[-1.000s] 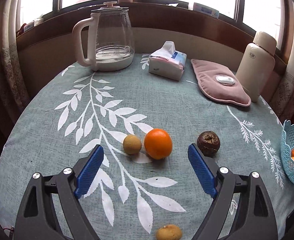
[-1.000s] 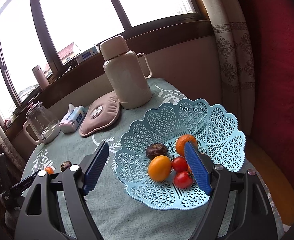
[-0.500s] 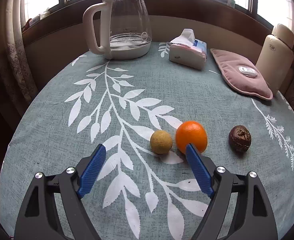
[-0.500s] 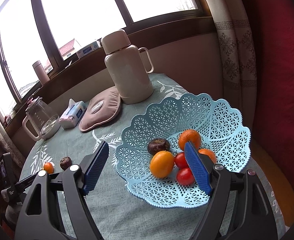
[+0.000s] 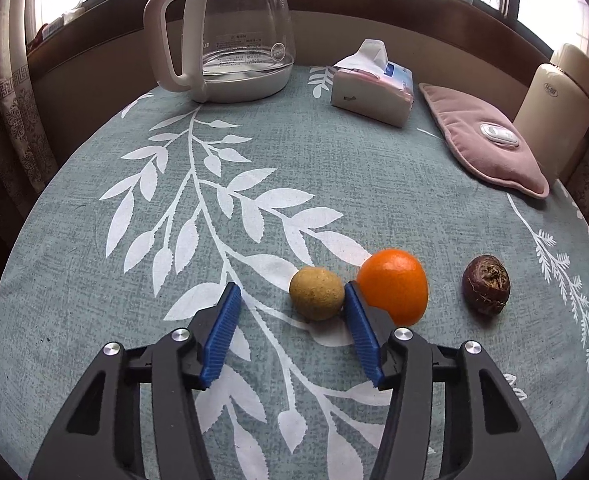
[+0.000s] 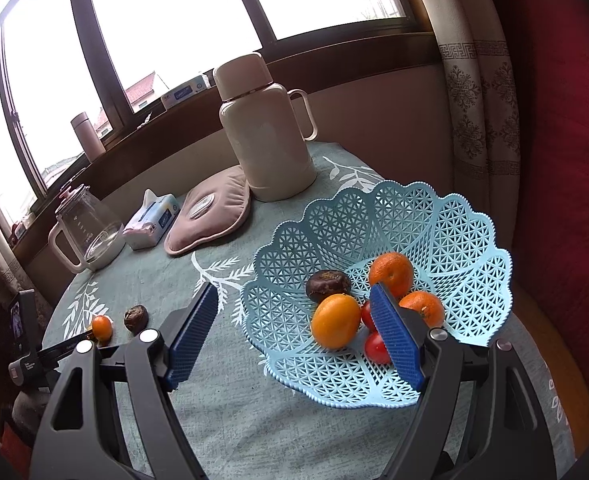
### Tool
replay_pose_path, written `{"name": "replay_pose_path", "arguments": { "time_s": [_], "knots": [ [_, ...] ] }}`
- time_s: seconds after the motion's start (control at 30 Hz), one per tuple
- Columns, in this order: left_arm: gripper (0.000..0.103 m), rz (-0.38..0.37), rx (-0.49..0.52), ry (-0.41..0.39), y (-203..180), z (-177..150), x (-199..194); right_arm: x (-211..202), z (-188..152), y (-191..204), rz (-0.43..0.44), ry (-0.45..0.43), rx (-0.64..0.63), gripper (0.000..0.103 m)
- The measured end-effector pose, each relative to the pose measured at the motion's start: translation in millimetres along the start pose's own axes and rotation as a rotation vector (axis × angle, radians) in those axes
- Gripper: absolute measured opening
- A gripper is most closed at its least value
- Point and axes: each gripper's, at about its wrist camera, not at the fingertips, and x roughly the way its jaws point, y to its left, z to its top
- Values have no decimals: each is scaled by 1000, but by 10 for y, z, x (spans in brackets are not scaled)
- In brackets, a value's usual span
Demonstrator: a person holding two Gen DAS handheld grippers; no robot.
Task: Organize fruits
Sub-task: 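Close the left tool on the small brown kiwi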
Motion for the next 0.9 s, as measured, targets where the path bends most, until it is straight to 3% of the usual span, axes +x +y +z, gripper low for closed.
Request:
{"name": "replay_pose_path", "arguments": {
  "time_s": [0.23, 0.47, 0.67, 0.9],
  "knots": [
    [28, -78, 2, -7, -13, -7, -21, 35, -82, 123, 9, 29, -11, 80],
    [28, -103, -44, -43, 83, -51, -147, 167, -137, 407, 46, 75, -47, 80],
    [28, -61, -97, -132, 207, -65, -344, 392, -200, 773, 86, 135, -95, 80],
    [28, -33, -148, -150, 352, -94, -339, 794, -313, 1235, 105, 222, -149, 80]
  ]
}}
